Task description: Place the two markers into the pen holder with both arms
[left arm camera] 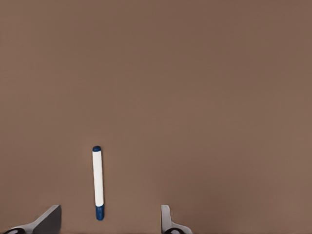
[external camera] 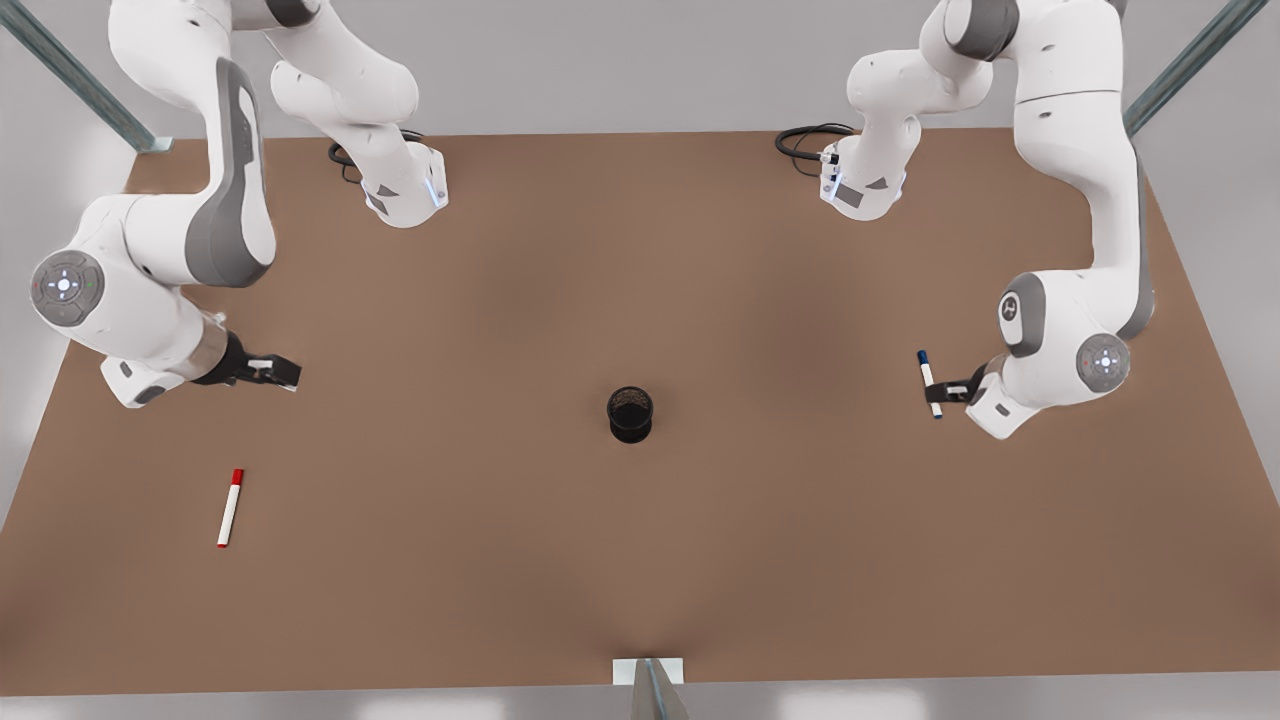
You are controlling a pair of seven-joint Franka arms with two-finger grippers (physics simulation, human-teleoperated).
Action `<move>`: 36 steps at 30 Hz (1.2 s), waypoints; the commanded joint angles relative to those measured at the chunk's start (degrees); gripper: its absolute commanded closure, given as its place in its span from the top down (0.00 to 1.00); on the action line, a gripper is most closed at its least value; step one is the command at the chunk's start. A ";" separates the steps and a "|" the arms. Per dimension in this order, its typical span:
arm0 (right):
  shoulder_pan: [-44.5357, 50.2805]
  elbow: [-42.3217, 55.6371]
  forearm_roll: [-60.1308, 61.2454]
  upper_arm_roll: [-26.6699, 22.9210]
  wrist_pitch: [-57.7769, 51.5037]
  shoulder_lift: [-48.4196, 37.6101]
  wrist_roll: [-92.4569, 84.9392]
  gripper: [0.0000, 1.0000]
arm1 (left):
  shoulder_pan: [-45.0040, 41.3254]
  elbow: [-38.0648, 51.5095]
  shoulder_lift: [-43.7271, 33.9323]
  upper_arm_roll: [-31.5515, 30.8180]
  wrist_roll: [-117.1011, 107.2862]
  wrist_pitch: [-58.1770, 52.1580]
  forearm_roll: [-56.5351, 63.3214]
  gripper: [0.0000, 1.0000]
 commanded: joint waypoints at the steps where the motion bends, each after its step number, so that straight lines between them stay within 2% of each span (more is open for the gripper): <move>1: -3.43 0.81 -0.32 -0.03 7.14 4.02 -1.02 1.00 | 0.37 -4.15 -0.69 0.02 -3.38 15.49 -0.47 1.00; 2: -3.96 2.65 -0.85 -0.03 7.15 5.60 -1.81 1.00 | 0.45 -5.38 -1.12 0.02 -3.47 15.58 -0.55 0.94; 4: -5.36 6.08 -0.85 -0.20 7.32 10.43 -6.29 1.00 | 1.25 -7.49 -1.48 0.02 -3.38 15.58 -0.64 0.75; 6: -6.95 11.62 -2.25 -0.20 7.68 17.29 -8.66 1.00 | 1.25 -8.81 -1.13 0.10 -2.85 15.67 -0.47 0.68; 9: -7.48 19.35 -2.34 -1.08 8.37 25.47 -12.36 1.00 | 2.21 -11.44 -0.33 0.19 -0.22 17.60 -0.03 0.68; 14: -8.62 18.74 -3.75 -0.91 15.93 29.86 -12.36 1.00 | 4.85 -14.26 2.83 0.28 2.95 23.84 0.06 0.68; 16: -9.94 18.56 -3.57 -1.08 23.32 33.03 -16.57 1.00 | 4.85 -14.26 3.62 0.28 3.30 24.11 0.06 0.64; 19: -11.96 13.64 -3.49 -0.82 30.18 33.91 -19.30 1.00 | 4.76 -14.17 4.76 0.28 3.30 24.55 0.06 0.60; 23: -12.66 7.49 -3.40 0.15 32.55 31.71 -18.77 1.00 | 4.67 -14.26 5.73 0.28 4.09 25.16 0.06 0.60; 28: -14.51 11.53 -3.40 0.76 32.99 32.94 -22.37 1.00 | 4.76 -13.91 7.49 0.28 7.34 26.48 0.06 0.60; 30: -14.33 14.08 2.40 1.11 33.69 34.35 -27.73 1.00 | 4.67 -13.91 7.66 0.28 7.87 26.48 0.06 0.60; 36: -13.89 14.08 2.23 0.50 32.90 35.31 -27.74 1.00 | 4.76 -13.64 9.33 0.28 7.78 27.80 0.06 0.56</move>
